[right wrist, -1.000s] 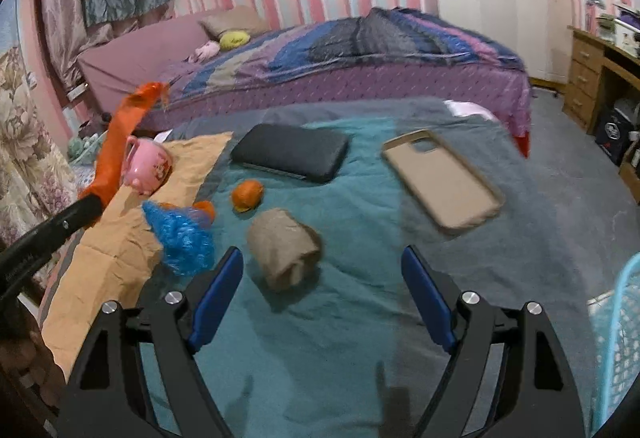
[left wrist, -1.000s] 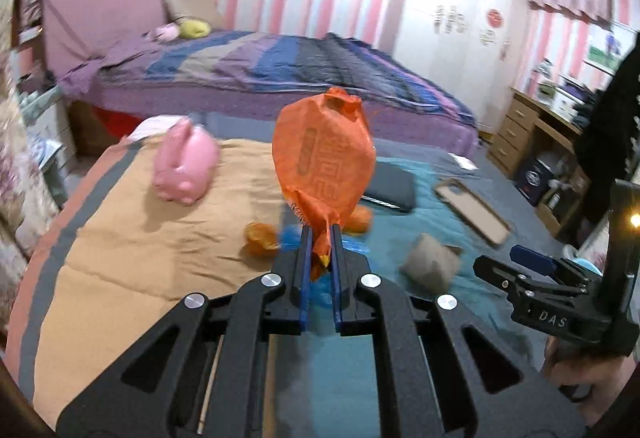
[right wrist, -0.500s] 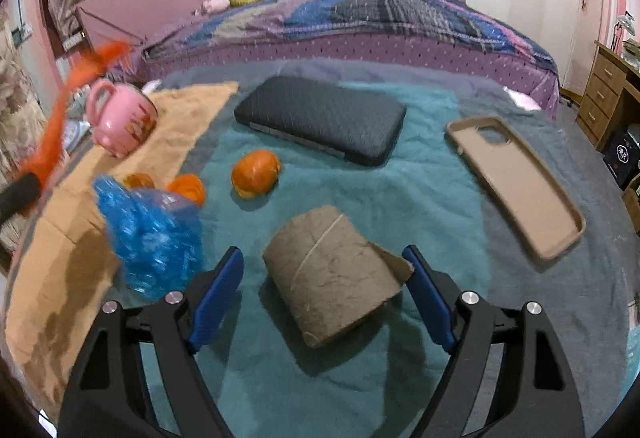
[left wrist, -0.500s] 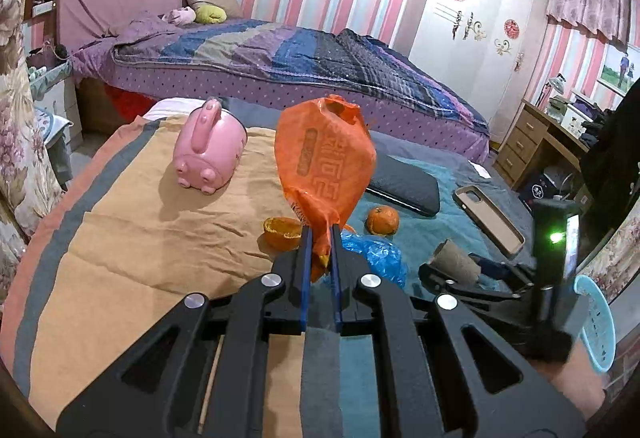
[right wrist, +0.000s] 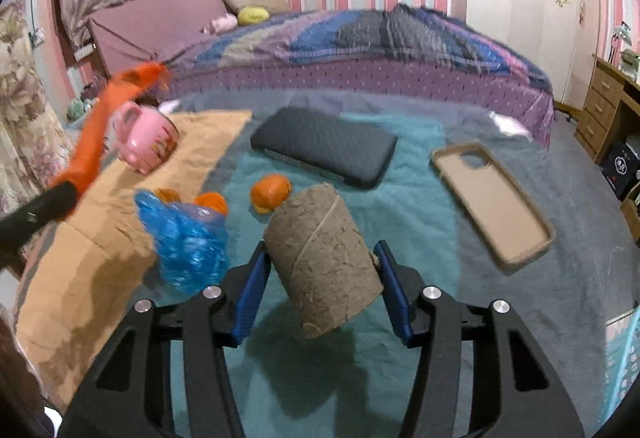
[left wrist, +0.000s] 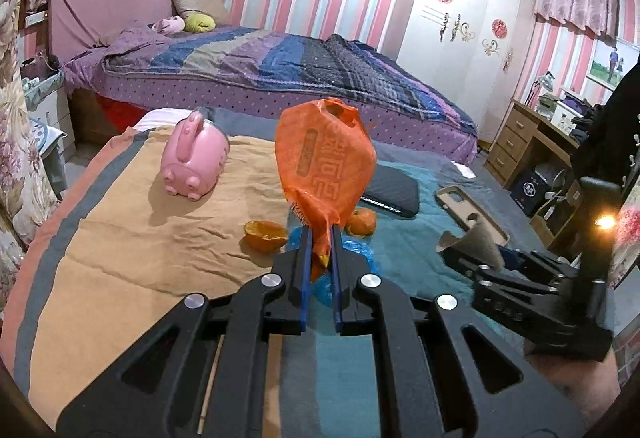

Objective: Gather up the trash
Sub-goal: 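Carry the orange bag and cardboard roll over the blue basket, then open both grippers to drop the bag and roll into the basket, then move both grippers back over the blanket toward the blue bag, then grasp the blue plastic bag with the left gripper, then grasp the orange peel with the right gripper while the left gripper holds the blue bag, then carry the blue bag and orange peel over the blue basket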

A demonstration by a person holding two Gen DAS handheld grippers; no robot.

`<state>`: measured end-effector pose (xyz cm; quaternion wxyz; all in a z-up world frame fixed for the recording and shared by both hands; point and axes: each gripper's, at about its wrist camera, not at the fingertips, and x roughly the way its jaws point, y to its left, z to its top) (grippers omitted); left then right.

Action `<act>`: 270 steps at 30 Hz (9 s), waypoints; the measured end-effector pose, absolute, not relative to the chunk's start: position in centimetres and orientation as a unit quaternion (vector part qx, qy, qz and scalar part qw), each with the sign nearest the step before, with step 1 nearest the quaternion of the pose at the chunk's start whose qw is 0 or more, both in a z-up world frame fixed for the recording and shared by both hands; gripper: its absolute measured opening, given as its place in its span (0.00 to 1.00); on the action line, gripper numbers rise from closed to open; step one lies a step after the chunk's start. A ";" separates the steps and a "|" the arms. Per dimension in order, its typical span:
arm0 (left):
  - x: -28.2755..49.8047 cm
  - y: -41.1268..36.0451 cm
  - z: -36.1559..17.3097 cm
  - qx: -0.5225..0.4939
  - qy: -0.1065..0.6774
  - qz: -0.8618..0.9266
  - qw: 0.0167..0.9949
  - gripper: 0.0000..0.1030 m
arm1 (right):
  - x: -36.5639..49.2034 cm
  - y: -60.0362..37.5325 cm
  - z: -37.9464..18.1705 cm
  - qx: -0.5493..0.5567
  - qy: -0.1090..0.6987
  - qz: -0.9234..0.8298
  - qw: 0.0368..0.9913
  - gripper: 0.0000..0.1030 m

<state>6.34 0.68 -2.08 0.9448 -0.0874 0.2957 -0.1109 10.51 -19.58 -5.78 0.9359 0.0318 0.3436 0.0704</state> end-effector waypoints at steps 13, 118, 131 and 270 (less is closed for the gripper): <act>4.0 -2.6 -0.7 -0.080 0.277 -0.145 0.947 0.07 | 2.2 -23.1 -0.4 0.042 0.268 0.071 0.960 0.51; -3.6 -38.4 -3.7 0.014 0.337 -0.437 0.834 0.86 | -14.8 -53.0 0.9 0.250 0.173 -0.253 0.919 0.73; -0.7 -24.0 -0.5 0.010 0.297 -0.314 0.902 0.86 | -12.0 -49.0 1.4 0.206 0.188 -0.205 0.938 0.73; 1.3 -16.4 0.7 -0.054 0.276 -0.264 0.923 0.23 | -7.7 -41.5 3.0 0.144 0.200 -0.060 0.967 0.27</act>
